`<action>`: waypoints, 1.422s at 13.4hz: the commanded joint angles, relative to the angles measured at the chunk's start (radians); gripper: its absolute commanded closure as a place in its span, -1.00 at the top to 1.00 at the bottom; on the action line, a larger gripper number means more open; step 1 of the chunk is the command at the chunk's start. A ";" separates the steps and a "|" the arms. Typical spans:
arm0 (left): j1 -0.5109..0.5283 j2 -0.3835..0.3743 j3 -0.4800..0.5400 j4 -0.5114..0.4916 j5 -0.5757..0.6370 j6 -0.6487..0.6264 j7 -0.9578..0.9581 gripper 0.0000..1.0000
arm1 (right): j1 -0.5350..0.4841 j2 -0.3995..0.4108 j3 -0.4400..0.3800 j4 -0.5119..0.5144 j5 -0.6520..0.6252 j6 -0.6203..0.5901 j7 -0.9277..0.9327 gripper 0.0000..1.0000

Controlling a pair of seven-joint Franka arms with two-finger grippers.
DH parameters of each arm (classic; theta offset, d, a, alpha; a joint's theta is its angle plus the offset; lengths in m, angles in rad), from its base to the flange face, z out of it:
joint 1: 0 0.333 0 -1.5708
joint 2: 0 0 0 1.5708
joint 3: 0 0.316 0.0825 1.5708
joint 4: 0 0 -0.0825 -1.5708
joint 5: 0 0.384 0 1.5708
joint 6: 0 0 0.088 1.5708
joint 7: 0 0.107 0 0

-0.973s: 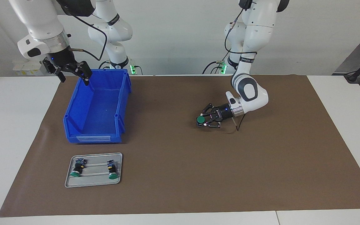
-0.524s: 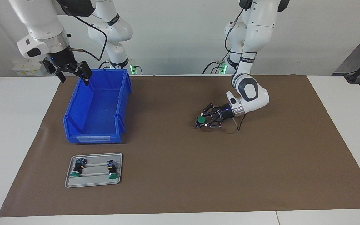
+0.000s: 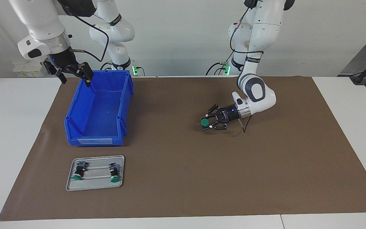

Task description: Place and press button with both arms

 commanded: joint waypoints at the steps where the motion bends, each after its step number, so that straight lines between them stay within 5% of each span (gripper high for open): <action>1: -0.004 -0.036 -0.001 -0.032 -0.018 -0.005 0.013 -0.15 | -0.012 -0.010 0.007 -0.010 0.018 0.010 -0.020 1.00; 9: -0.022 -0.030 -0.001 -0.043 -0.018 0.051 0.015 0.30 | -0.012 -0.010 0.007 -0.009 0.018 0.010 -0.020 1.00; 14: -0.024 -0.088 -0.001 -0.024 -0.017 0.055 -0.127 0.29 | -0.012 -0.010 0.006 -0.010 0.018 0.008 -0.020 1.00; 19: -0.060 -0.186 -0.009 0.044 -0.003 0.196 -0.397 0.28 | -0.012 -0.010 0.007 -0.010 0.018 0.008 -0.020 1.00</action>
